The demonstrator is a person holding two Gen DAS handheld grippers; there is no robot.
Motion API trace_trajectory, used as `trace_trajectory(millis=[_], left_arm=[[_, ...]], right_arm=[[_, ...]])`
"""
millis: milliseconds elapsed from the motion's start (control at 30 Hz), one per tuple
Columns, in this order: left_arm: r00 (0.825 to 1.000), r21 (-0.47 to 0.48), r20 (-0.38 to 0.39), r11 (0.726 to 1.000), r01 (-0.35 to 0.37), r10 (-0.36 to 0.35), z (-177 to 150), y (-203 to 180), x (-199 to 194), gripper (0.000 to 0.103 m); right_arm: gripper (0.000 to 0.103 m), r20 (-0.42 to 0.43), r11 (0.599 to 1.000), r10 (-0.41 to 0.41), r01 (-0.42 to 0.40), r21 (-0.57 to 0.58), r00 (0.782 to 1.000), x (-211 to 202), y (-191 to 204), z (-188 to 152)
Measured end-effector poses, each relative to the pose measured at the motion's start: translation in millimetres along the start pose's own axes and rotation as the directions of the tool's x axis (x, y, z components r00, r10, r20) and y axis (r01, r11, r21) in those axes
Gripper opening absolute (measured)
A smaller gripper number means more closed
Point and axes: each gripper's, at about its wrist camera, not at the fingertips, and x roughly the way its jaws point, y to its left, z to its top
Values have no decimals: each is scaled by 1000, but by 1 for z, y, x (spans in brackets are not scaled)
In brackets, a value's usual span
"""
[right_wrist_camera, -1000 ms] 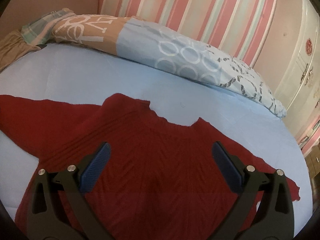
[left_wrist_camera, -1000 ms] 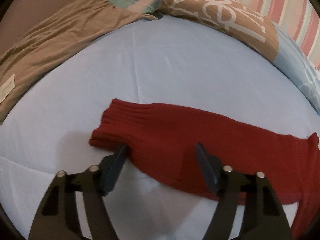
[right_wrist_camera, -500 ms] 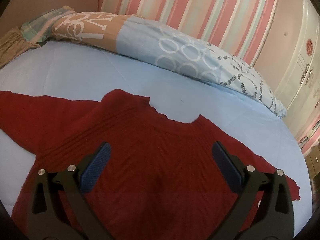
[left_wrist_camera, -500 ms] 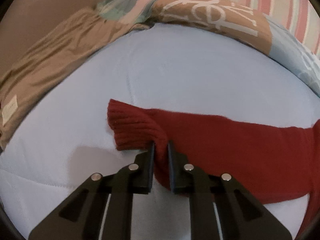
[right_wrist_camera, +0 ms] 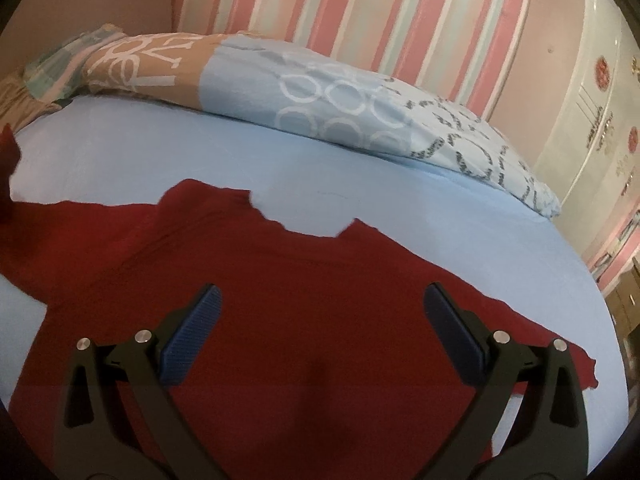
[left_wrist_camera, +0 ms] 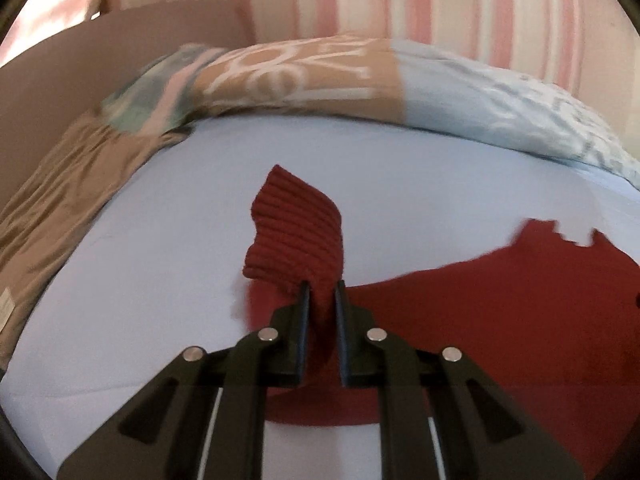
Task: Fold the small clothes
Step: 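Fold the held sleeve across the sweater body and open the left gripper, then grasp the cuff of the other sleeve with the right gripper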
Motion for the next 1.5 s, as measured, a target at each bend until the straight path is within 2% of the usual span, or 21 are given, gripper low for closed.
trace_trajectory(millis=[133,333,467,600,700,733,767,800,867,967,1067,1167,1300,1400,1500], left_arm=[[994,59,-10,993,105,-104,6,-60,4,12],[973,160,-46,959,233,-228,11,-159,15,12],[962,214,-75,937,274,-264,4,-207,21,12],[958,251,-140,927,278,-249,-5,-234,39,14],[960,284,-175,922,263,-220,-18,-234,41,22],[962,288,-169,923,255,-213,-26,-231,34,35],[970,297,-144,926,233,-197,-27,-224,28,55],[974,302,-125,928,219,-190,-33,-217,19,69],[982,313,-87,931,189,-170,-43,-203,5,70],[987,289,-74,944,158,-143,-46,-177,2,69],[992,247,-67,962,120,-106,-43,-153,13,69],[991,181,-79,976,123,-110,-37,-135,26,69],[993,171,-66,979,112,-102,-31,-131,30,69],[994,180,-53,978,107,-99,-30,-133,29,69],[994,175,-52,979,106,-98,-30,-133,29,69]], right_arm=[[100,-7,1000,-23,24,20,1000,0,-22,-5],[100,-23,996,-60,61,57,998,2,-59,-11],[100,-40,994,-71,74,82,997,6,-78,-17],[100,-80,992,-47,56,113,996,18,-87,-25],[100,-88,993,-23,33,113,996,22,-85,-28],[100,-89,993,-15,25,111,996,22,-83,-29],[100,-87,994,-5,14,112,996,22,-81,-29],[100,-87,994,14,-4,113,996,23,-76,-28],[100,-90,993,57,-48,107,994,26,-64,-26],[100,-88,992,110,-103,73,990,26,-40,-21],[99,-84,988,151,-152,-3,985,26,-7,-14],[92,-101,982,178,-184,-51,979,34,20,-8],[78,-176,967,256,-255,32,950,57,30,-3],[78,-221,970,240,-223,98,945,71,27,-3],[78,-243,961,261,-229,153,934,74,24,-7]])
